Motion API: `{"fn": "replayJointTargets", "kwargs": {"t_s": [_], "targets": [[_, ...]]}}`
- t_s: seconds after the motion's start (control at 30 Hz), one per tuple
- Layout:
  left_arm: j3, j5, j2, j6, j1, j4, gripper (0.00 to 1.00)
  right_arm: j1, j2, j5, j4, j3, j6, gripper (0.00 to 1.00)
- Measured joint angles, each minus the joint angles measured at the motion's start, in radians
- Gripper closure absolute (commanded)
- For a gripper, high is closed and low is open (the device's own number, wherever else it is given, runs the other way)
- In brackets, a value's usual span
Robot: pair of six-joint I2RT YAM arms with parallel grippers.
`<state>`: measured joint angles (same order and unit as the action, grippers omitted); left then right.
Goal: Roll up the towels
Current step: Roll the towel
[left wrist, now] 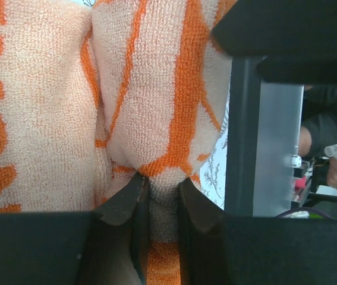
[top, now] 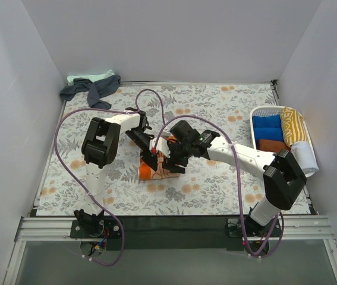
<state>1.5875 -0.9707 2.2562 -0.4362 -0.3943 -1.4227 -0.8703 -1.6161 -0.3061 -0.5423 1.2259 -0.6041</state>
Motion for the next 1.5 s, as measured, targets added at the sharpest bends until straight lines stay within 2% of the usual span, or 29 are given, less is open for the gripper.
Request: {"fn": "replayJointTargets", "kwargs": {"t_s": [0.1, 0.17, 0.23, 0.3, 0.33, 0.43, 0.57, 0.73, 0.87, 1.0, 1.13, 1.2, 1.3, 1.4, 1.5], "targets": [[0.012, -0.018, 0.021, -0.008, 0.010, -0.023, 0.96, -0.061, 0.011, 0.065, 0.118, -0.112, -0.056, 0.38], [0.017, -0.025, 0.032, -0.014, 0.014, -0.037, 0.94, -0.100, 0.011, 0.121, 0.190, -0.178, -0.128, 0.47], [0.017, -0.028, 0.033, -0.013, 0.016, -0.036, 0.90, -0.113, 0.006, 0.163, 0.273, -0.204, -0.141, 0.68], [0.015, -0.030, 0.033, -0.013, 0.018, -0.034, 0.80, -0.119, -0.022, 0.186, 0.335, -0.229, -0.161, 0.93], [0.014, -0.031, 0.032, -0.013, 0.018, -0.033, 0.77, -0.119, -0.029, 0.187, 0.344, -0.230, -0.169, 0.99], [-0.012, -0.047, 0.016, -0.019, 0.029, -0.006, 0.62, -0.117, -0.037, 0.172, 0.327, -0.217, -0.187, 0.99], [-0.121, -0.066, -0.098, -0.014, 0.078, 0.134, 0.55, -0.053, -0.109, 0.028, 0.184, -0.087, -0.180, 0.99], [-0.262, -0.039, -0.366, 0.018, 0.191, 0.346, 0.53, 0.030, -0.185, -0.180, -0.031, 0.042, -0.154, 0.99], [-0.446, 0.024, -0.626, 0.077, 0.286, 0.535, 0.52, 0.060, -0.299, -0.313, -0.240, 0.181, -0.129, 0.99], [-0.629, 0.096, -0.912, 0.138, 0.281, 0.700, 0.45, 0.093, -0.426, -0.426, -0.382, 0.299, -0.106, 0.99], [-0.758, 0.181, -1.154, 0.135, 0.179, 0.780, 0.42, 0.113, -0.541, -0.534, -0.496, 0.386, -0.085, 0.99], [-0.819, 0.237, -1.255, 0.116, 0.083, 0.809, 0.35, 0.116, -0.584, -0.575, -0.544, 0.411, -0.076, 0.99], [-0.917, 0.348, -1.371, 0.087, -0.110, 0.832, 0.32, 0.119, -0.653, -0.636, -0.620, 0.449, -0.064, 0.99], [-0.969, 0.436, -1.390, 0.077, -0.241, 0.842, 0.30, 0.126, -0.712, -0.682, -0.679, 0.476, -0.048, 0.99], [-0.982, 0.525, -1.344, 0.080, -0.356, 0.862, 0.29, 0.138, -0.764, -0.715, -0.731, 0.507, -0.027, 0.99]]}}
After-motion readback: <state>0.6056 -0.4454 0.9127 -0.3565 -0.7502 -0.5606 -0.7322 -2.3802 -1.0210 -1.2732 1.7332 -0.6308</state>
